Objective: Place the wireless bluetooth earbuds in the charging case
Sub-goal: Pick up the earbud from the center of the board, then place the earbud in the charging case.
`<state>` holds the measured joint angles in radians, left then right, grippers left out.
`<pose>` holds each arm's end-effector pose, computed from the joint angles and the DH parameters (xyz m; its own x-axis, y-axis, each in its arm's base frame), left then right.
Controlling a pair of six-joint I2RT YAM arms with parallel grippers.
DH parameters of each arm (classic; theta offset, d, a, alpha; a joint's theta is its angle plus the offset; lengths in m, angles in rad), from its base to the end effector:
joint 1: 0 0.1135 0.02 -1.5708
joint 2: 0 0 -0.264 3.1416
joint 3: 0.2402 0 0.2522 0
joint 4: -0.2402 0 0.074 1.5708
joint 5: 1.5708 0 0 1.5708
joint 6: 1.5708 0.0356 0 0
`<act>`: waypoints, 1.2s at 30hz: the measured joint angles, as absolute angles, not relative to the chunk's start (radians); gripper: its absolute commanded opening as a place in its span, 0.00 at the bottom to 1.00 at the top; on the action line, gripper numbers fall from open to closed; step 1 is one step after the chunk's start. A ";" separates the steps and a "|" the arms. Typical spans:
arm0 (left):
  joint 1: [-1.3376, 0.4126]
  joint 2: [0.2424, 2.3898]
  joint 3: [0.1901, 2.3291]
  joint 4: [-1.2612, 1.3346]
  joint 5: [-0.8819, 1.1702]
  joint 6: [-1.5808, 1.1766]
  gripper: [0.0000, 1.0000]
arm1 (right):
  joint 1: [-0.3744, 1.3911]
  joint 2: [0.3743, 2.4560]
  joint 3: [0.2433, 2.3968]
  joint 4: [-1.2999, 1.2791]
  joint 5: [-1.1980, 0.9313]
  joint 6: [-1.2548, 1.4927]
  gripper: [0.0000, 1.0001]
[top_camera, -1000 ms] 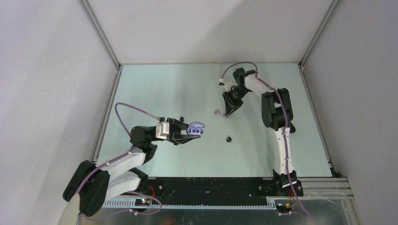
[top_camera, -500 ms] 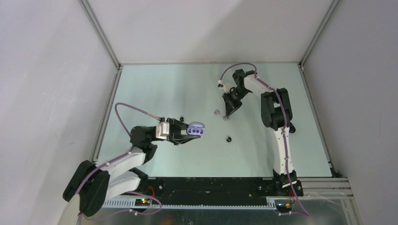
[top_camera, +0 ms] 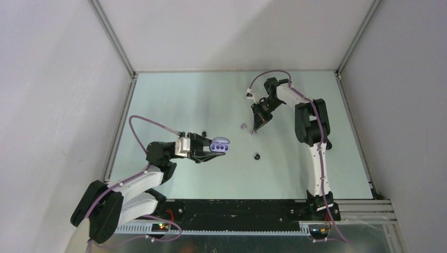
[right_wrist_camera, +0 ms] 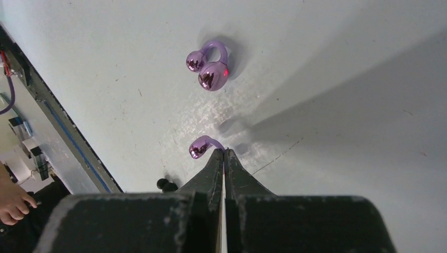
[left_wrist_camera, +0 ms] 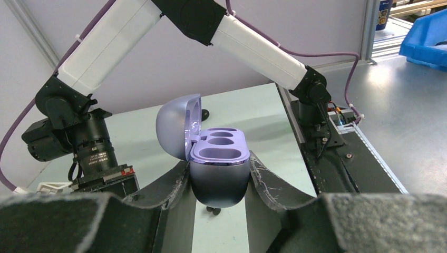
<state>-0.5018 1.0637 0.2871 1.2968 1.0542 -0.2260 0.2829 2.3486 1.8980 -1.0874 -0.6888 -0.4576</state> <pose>0.1500 -0.1176 0.2609 0.2232 -0.2487 -0.9425 0.9738 0.0148 0.2268 0.4308 0.1488 0.1475 -0.7569 -0.5752 -0.3101 -0.6353 0.5366 0.5554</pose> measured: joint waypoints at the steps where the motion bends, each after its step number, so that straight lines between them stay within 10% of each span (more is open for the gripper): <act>1: -0.502 1.064 0.287 1.296 1.054 -0.226 0.00 | 0.279 2.346 1.895 -1.088 -0.695 -0.462 0.00; 20: -0.504 1.109 0.287 1.248 0.803 -0.200 0.00 | 0.288 1.495 1.536 -0.746 -0.464 -0.246 0.00; 36: -0.435 1.184 0.361 1.192 0.658 -0.291 0.00 | 0.630 1.251 1.525 -0.574 -0.166 -0.112 0.00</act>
<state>-0.4355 1.1835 0.3614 1.1923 0.6579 -0.2913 0.6304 1.2507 1.5253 -0.5735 -0.1661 -0.1116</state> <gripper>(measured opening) 0.374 0.009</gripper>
